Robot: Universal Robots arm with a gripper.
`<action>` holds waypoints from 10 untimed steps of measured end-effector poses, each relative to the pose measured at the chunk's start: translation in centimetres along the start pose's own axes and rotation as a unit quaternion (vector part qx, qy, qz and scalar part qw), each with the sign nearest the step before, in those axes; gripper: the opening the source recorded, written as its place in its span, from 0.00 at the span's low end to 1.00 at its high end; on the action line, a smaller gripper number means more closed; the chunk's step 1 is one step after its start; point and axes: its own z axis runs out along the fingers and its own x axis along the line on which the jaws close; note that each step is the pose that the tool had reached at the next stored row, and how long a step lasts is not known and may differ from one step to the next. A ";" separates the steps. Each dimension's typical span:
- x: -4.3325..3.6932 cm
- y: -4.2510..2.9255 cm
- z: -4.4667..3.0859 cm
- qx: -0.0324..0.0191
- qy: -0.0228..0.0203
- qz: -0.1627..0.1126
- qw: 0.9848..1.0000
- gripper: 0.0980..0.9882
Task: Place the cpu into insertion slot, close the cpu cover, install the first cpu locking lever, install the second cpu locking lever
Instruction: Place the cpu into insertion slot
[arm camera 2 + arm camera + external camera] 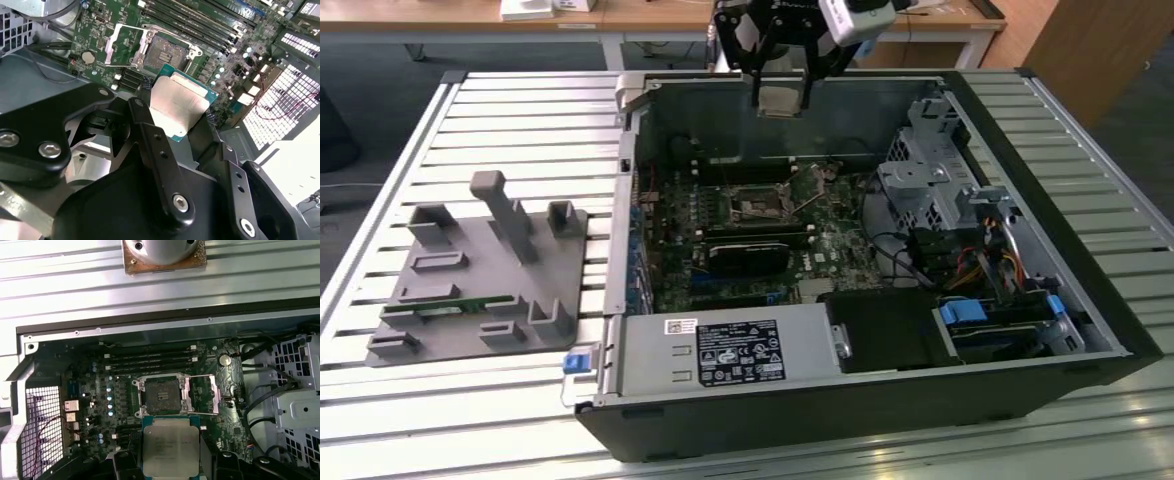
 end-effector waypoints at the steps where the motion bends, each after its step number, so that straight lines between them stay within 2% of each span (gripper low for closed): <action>1: 0.00 0.00 0.00 0.000 0.000 0.002 1.000 0.50; 6: 0.01 -0.01 0.05 0.000 -0.003 0.030 1.000 0.50; 10: 0.00 -0.01 0.13 -0.001 -0.006 0.064 0.998 0.50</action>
